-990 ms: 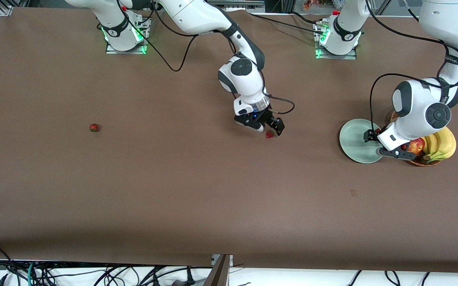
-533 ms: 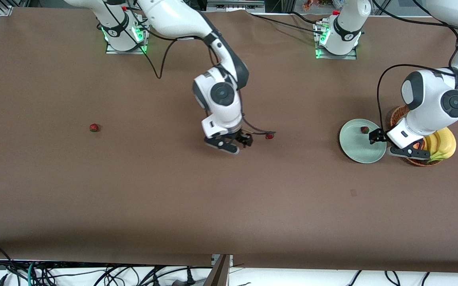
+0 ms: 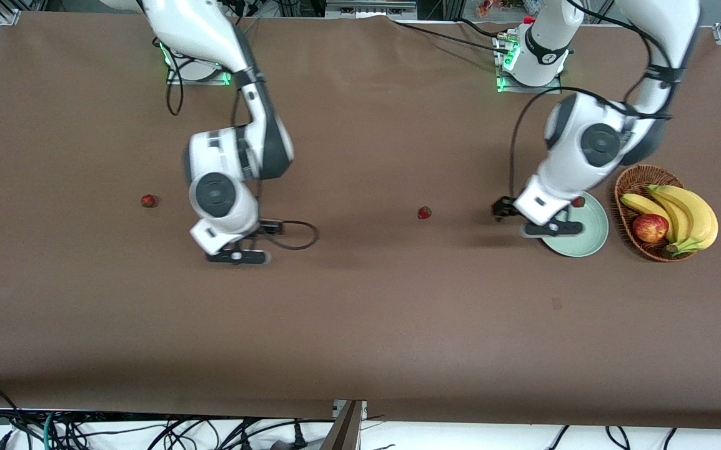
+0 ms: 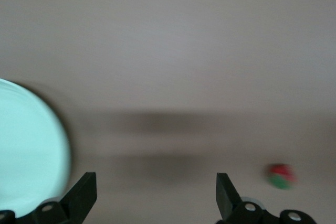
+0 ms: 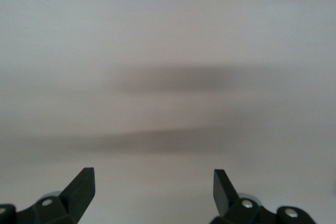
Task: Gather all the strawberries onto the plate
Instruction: 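Reach the left gripper to the strawberry while the right reaches the last, then grasp a strawberry with the left gripper while the right gripper grasps another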
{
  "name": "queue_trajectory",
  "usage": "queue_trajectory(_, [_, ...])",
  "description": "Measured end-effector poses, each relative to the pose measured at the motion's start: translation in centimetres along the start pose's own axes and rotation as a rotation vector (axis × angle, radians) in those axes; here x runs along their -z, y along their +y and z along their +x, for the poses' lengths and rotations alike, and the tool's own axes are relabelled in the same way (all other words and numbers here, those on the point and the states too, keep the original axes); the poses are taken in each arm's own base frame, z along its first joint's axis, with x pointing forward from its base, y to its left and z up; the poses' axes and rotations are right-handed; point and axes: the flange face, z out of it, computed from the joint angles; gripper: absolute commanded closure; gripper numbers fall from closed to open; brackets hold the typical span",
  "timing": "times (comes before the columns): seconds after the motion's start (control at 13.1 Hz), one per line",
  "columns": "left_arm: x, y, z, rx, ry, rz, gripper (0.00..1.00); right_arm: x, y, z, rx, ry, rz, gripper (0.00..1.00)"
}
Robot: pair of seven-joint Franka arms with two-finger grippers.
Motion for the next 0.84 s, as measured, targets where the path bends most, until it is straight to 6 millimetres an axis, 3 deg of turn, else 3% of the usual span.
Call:
queue_trajectory(0.15, [-1.0,5.6,-2.2,0.024,0.014,0.037,0.00,-2.2,8.3,-0.5,0.083,-0.029,-0.028,0.01])
queue_trajectory(0.3, [-3.8,9.9,-4.3,0.048,0.033,0.094,0.00,-5.1,14.2,-2.3,0.114,-0.024,-0.044,0.03])
queue_trajectory(0.61, [-9.4,14.1,-5.3,0.098,0.049,0.124,0.00,-10.9,21.8,-7.1,0.137,-0.024,-0.045,0.07])
queue_trajectory(0.84, [-12.2,15.0,-4.9,0.117,0.029,0.121,0.00,-11.9,25.9,-8.1,0.137,-0.036,-0.008,0.09])
